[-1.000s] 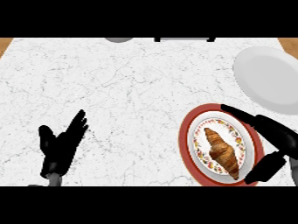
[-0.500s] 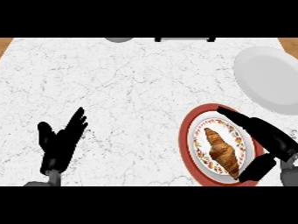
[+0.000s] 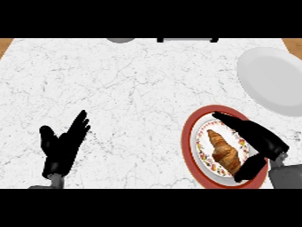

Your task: Pick the croissant from the plate and place it in the plate

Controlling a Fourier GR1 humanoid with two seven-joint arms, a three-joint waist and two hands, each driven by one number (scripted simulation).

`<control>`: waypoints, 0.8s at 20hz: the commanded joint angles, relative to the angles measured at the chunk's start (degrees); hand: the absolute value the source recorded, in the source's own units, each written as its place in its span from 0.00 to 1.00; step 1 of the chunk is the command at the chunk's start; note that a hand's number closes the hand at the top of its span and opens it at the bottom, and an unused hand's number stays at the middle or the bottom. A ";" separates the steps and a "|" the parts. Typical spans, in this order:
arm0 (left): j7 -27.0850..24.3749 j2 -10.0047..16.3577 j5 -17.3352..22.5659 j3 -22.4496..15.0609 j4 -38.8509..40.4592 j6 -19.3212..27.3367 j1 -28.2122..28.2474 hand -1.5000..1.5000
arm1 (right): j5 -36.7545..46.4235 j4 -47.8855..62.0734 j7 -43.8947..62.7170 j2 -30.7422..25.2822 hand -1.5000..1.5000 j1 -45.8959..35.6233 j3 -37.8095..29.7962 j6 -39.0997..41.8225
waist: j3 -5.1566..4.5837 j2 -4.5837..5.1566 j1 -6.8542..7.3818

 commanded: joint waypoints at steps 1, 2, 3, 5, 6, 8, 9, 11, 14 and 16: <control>2.01 -0.71 -1.47 0.47 -1.87 -0.40 0.60 0.50 | 2.68 -0.03 0.56 2.49 0.00 -0.64 0.34 1.00 | -0.02 -0.01 -0.01; 1.60 -0.05 -0.48 1.23 -1.46 -1.06 0.76 0.50 | 4.48 3.74 -3.25 1.34 0.00 0.85 1.69 -1.23 | -0.01 0.00 0.03; -1.31 -2.62 -2.56 -0.32 3.90 1.11 -2.28 0.50 | 6.39 2.05 -5.18 -0.72 1.00 1.33 4.54 -1.32 | -0.02 0.05 -0.15; 1.95 -0.91 -0.90 1.05 0.38 -0.13 -1.87 0.50 | 9.94 11.08 -9.20 2.08 1.00 -2.95 5.88 -7.38 | 0.01 0.11 0.30; 2.48 -1.10 -2.12 -0.99 -5.75 0.32 3.84 0.50 | 9.25 5.44 -6.45 2.02 1.00 -1.54 5.42 -4.62 | 0.00 -0.03 0.21; 4.05 -0.61 -2.05 0.03 -5.53 -0.57 2.08 0.50 | 10.69 5.23 -8.26 2.30 1.00 0.09 5.24 -6.68 | -0.01 -0.02 0.08; 1.57 -1.29 -2.50 1.13 -2.01 -0.82 0.72 0.50 | 11.41 6.91 -9.36 1.70 1.00 -0.93 3.64 -6.80 | -0.01 0.00 0.02; 0.26 -1.85 -2.40 2.52 2.81 -1.02 -2.21 0.50 | 11.86 3.73 -10.27 1.21 1.00 1.94 3.91 -7.37 | -0.02 0.00 -0.15; 2.09 -2.17 -2.71 1.46 0.65 -0.16 -1.56 0.50 | 13.49 9.17 1.40 7.88 1.00 -4.78 1.13 -10.73 | -0.01 0.10 0.34; 1.84 -1.71 -2.30 1.02 0.32 -1.41 -1.72 0.50 | 14.93 9.91 16.94 14.09 1.00 -9.63 -3.77 -14.29 | -0.14 0.34 1.79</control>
